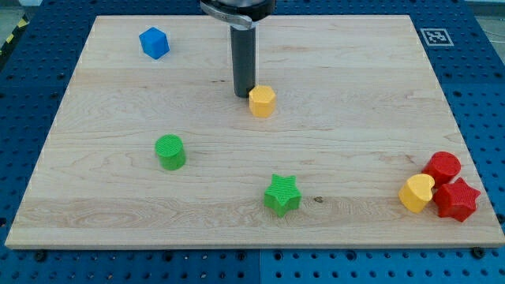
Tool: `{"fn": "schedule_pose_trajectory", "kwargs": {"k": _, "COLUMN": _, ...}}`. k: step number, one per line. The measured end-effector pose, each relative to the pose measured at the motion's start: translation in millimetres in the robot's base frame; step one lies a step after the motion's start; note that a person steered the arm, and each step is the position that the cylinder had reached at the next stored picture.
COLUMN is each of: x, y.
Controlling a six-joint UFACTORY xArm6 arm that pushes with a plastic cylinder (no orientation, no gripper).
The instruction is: Slightly move hexagon to downward
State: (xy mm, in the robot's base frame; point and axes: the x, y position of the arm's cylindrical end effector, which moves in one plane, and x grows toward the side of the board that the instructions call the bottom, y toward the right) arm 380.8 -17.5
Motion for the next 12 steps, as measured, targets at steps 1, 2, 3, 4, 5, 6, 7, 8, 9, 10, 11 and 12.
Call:
{"fn": "schedule_pose_trajectory", "kwargs": {"k": 1, "x": -7, "y": 0}}
{"fn": "schedule_pose_trajectory", "kwargs": {"k": 2, "x": -7, "y": 0}}
{"fn": "schedule_pose_trajectory", "kwargs": {"k": 3, "x": -7, "y": 0}}
{"fn": "schedule_pose_trajectory", "kwargs": {"k": 4, "x": -7, "y": 3}}
{"fn": "schedule_pose_trajectory", "kwargs": {"k": 5, "x": -7, "y": 18}}
{"fn": "schedule_pose_trajectory", "kwargs": {"k": 6, "x": -7, "y": 24}}
{"fn": "schedule_pose_trajectory", "kwargs": {"k": 7, "x": 2, "y": 24}}
{"fn": "schedule_pose_trajectory", "kwargs": {"k": 8, "x": 6, "y": 24}}
{"fn": "schedule_pose_trajectory", "kwargs": {"k": 9, "x": 9, "y": 24}}
{"fn": "schedule_pose_trajectory", "kwargs": {"k": 10, "x": 9, "y": 24}}
{"fn": "schedule_pose_trajectory", "kwargs": {"k": 11, "x": 11, "y": 24}}
{"fn": "schedule_pose_trajectory", "kwargs": {"k": 12, "x": 28, "y": 24}}
